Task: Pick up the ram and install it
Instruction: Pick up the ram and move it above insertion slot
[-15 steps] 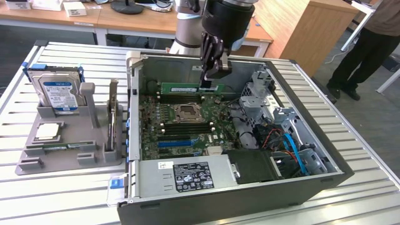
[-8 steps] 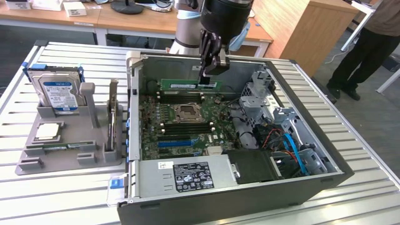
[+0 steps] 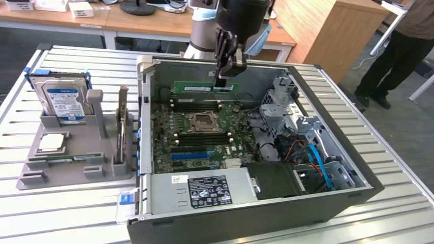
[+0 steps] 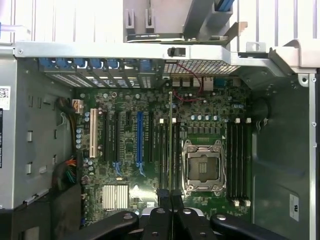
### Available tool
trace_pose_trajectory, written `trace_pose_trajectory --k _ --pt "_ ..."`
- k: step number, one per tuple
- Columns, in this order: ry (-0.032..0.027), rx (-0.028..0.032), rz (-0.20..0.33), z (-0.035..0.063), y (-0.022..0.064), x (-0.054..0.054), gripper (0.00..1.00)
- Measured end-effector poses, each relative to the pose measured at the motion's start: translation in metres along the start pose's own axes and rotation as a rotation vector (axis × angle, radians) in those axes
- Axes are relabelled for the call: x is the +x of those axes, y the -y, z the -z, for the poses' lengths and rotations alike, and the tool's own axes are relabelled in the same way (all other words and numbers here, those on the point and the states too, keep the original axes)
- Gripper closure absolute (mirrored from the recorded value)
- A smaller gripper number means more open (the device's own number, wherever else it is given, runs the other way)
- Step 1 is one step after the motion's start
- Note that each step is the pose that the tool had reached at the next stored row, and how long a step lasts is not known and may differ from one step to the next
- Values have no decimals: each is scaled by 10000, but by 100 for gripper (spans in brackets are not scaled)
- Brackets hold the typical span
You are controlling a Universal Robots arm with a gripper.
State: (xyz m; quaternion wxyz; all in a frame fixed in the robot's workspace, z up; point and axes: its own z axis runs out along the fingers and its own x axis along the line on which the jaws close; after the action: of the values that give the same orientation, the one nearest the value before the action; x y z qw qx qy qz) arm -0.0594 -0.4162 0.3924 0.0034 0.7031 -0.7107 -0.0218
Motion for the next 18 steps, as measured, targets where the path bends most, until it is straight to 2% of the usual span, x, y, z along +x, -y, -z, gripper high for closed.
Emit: trace_pose_trajectory --k 5,13,18 --pt "1 0 1 0 4 -13 88" --pt "1 0 -1 6 191 -15 88" --pt "0 0 -1 7 209 -18 88"
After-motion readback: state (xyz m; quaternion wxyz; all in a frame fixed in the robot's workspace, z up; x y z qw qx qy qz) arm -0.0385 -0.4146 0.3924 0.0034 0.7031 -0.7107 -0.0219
